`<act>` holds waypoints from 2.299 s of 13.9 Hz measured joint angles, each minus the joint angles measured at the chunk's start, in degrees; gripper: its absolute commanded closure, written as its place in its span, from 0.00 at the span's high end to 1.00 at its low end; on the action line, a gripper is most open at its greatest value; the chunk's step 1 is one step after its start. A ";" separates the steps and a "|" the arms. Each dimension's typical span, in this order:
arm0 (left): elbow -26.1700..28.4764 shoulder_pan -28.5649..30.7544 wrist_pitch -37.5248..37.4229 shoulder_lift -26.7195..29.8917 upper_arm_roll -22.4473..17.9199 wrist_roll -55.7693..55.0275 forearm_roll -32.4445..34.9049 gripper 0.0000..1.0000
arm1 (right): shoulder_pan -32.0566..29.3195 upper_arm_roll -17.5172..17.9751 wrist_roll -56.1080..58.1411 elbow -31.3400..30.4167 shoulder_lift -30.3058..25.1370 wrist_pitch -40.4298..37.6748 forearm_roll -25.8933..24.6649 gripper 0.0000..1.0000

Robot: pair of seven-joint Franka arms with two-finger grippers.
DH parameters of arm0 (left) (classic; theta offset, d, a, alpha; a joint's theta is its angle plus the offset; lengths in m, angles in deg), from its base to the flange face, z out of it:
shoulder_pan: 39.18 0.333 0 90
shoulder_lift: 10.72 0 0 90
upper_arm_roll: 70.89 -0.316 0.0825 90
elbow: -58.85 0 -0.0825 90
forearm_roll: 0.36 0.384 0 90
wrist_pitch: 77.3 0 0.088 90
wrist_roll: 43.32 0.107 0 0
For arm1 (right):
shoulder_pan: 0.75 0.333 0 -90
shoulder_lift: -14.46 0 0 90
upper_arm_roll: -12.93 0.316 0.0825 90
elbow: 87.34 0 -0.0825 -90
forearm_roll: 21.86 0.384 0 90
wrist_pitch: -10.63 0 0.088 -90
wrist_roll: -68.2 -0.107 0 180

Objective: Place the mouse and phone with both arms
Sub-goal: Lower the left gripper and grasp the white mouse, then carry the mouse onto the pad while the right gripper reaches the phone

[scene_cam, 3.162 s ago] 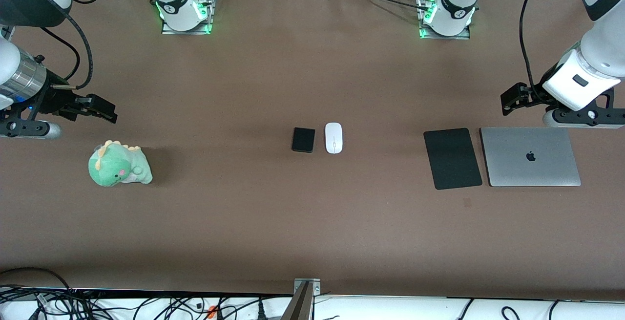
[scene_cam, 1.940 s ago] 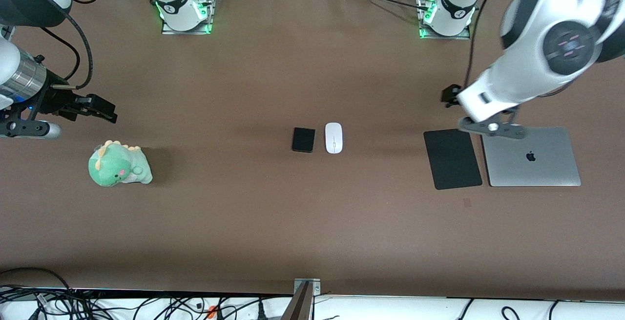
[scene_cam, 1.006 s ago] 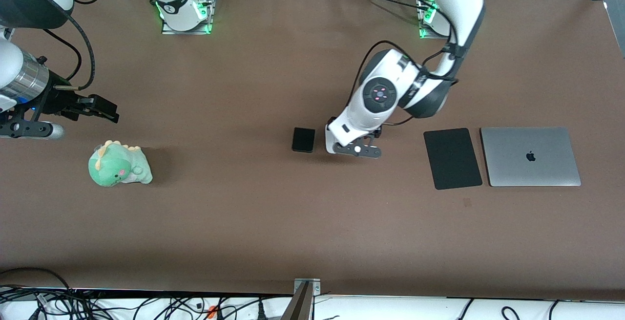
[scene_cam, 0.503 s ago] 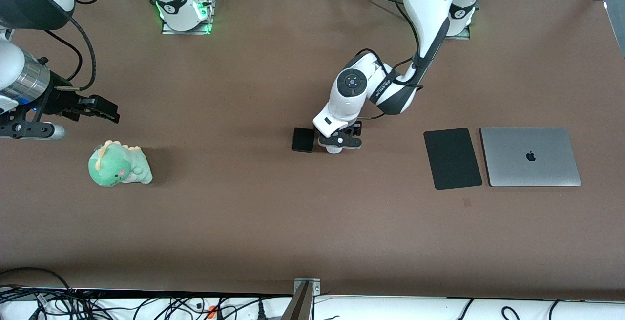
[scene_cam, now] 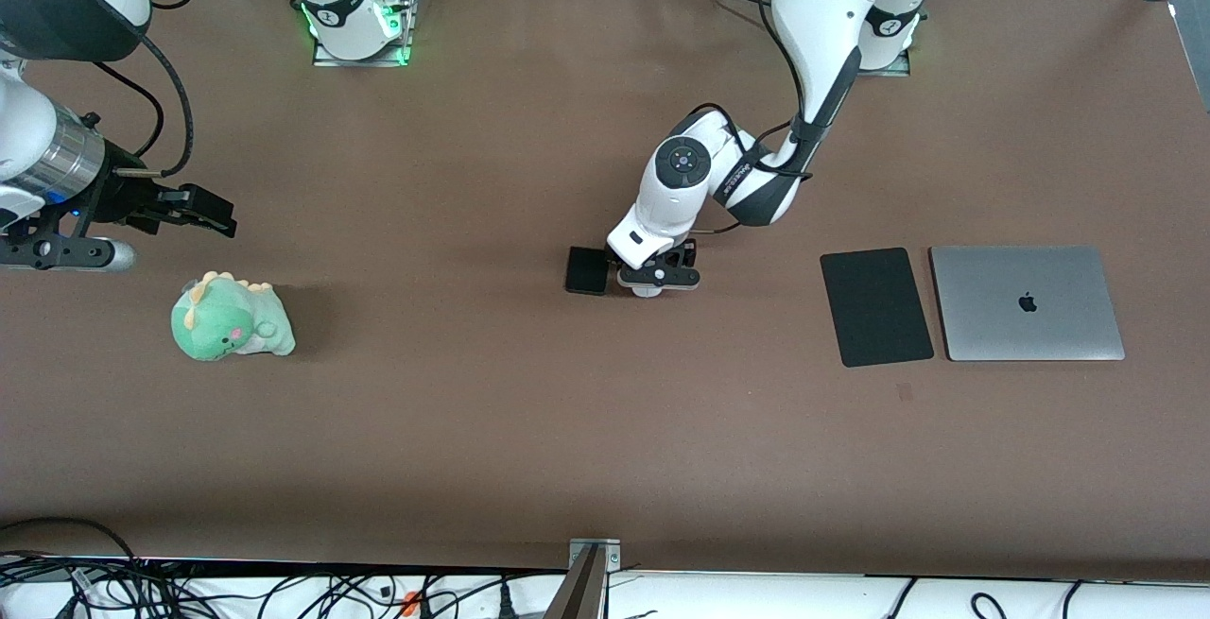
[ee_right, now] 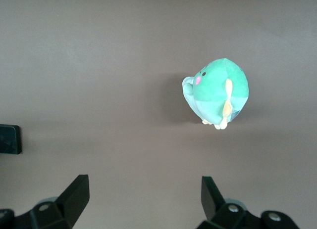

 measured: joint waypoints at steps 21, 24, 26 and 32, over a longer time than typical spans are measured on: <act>-4.28 18.51 -34.02 9.99 -2.79 9.29 2.01 0.22 | 6.03 0.64 -1.41 -0.16 3.98 -0.91 0.45 1.00; -3.74 26.46 -33.98 8.59 -2.79 20.84 2.74 0.22 | 10.05 0.74 -9.08 -0.16 7.66 4.81 4.28 1.00; -2.52 29.30 -31.54 7.09 -2.76 25.29 2.86 0.24 | 13.39 0.83 -13.63 -0.18 10.64 9.03 4.93 1.00; 5.30 32.99 -18.00 6.31 -2.43 31.74 2.97 1.00 | 23.70 0.94 -24.69 -0.17 20.33 24.81 4.93 1.00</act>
